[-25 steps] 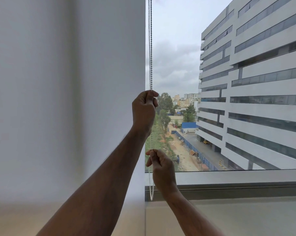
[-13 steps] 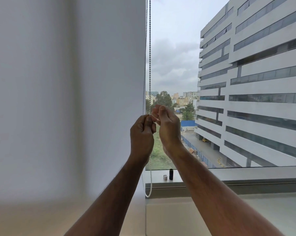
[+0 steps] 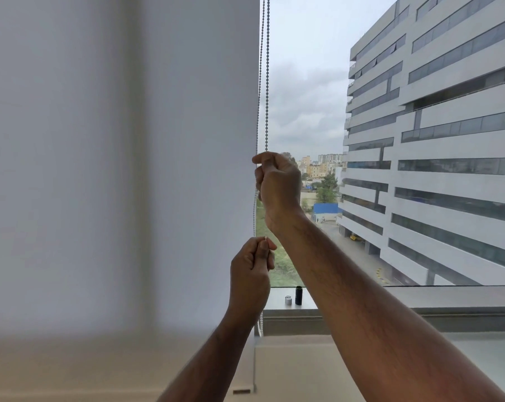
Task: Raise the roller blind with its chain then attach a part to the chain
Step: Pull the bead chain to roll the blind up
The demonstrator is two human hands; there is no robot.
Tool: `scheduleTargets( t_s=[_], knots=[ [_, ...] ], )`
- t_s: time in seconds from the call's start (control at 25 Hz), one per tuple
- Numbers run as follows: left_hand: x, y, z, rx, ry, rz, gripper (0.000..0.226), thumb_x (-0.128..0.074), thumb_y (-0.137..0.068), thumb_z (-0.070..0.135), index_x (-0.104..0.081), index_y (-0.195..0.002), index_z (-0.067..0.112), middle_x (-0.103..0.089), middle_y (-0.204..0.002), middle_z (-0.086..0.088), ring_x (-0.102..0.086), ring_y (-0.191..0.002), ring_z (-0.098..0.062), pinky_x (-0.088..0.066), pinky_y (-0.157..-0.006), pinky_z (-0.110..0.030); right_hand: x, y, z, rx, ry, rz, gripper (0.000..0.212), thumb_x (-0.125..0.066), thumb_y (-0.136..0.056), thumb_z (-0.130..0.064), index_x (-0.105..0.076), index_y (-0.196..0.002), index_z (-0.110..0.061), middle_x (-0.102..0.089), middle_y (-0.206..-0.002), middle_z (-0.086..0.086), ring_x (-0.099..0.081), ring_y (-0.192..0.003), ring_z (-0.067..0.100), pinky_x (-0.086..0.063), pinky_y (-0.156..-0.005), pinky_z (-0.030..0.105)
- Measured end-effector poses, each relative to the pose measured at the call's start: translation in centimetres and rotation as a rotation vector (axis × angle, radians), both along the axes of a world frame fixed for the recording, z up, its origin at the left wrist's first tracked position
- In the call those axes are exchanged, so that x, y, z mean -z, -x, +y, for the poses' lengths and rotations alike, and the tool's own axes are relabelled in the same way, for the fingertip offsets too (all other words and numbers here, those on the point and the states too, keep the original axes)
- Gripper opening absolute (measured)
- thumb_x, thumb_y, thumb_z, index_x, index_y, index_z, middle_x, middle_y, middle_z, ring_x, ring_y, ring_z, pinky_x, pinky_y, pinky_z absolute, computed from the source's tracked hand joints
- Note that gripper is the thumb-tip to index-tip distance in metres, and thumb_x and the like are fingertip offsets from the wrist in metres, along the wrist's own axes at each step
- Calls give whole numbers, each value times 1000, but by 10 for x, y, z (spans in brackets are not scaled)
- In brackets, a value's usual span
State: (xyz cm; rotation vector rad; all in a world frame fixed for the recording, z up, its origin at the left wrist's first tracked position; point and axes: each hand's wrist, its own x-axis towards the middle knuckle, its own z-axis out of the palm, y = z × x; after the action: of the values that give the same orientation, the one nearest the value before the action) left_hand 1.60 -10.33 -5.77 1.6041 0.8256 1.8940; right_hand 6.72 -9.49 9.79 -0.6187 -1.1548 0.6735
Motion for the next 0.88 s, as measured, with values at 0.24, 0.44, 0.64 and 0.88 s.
scheduleTargets(
  t_s=[0.24, 0.44, 0.64, 0.88],
  knots=[
    [9, 13, 3, 128, 174, -28, 39, -39, -111, 18, -73, -92, 15, -77, -76, -4, -69, -64, -17, -58, -59, -26, 40, -7, -7, 48, -41, -55, 27, -47, -107, -13, -70, -94, -5, -45, -62, 1, -34, -50, 7, -28, -45, 20],
    [-65, 23, 17, 148, 115, -170, 37, -38, -111, 16, -75, -103, 14, -81, -91, -5, -77, -85, -19, -62, -69, -26, 80, -10, -15, 102, -20, -113, 28, -49, -106, -18, -71, -88, -16, -60, -65, -2, -52, -56, 4, -46, -53, 20],
    [-138, 16, 18, 241, 90, -173, 35, -37, -111, 19, -70, -118, 9, -80, -104, -11, -79, -89, -21, -62, -76, -34, 126, -7, -17, 97, 46, -122, 34, -50, -106, -14, -69, -82, -28, -61, -66, -10, -53, -64, 1, -45, -57, 16],
    [-144, -1, 17, 204, -16, -171, 30, -45, -109, 15, -73, -102, 14, -50, -62, 0, -34, -42, -6, -28, -41, -21, 173, -7, -20, 2, 90, -107, 34, -48, -105, -4, -70, -84, -20, -52, -61, -9, -41, -56, 4, -35, -53, 21]
  ],
)
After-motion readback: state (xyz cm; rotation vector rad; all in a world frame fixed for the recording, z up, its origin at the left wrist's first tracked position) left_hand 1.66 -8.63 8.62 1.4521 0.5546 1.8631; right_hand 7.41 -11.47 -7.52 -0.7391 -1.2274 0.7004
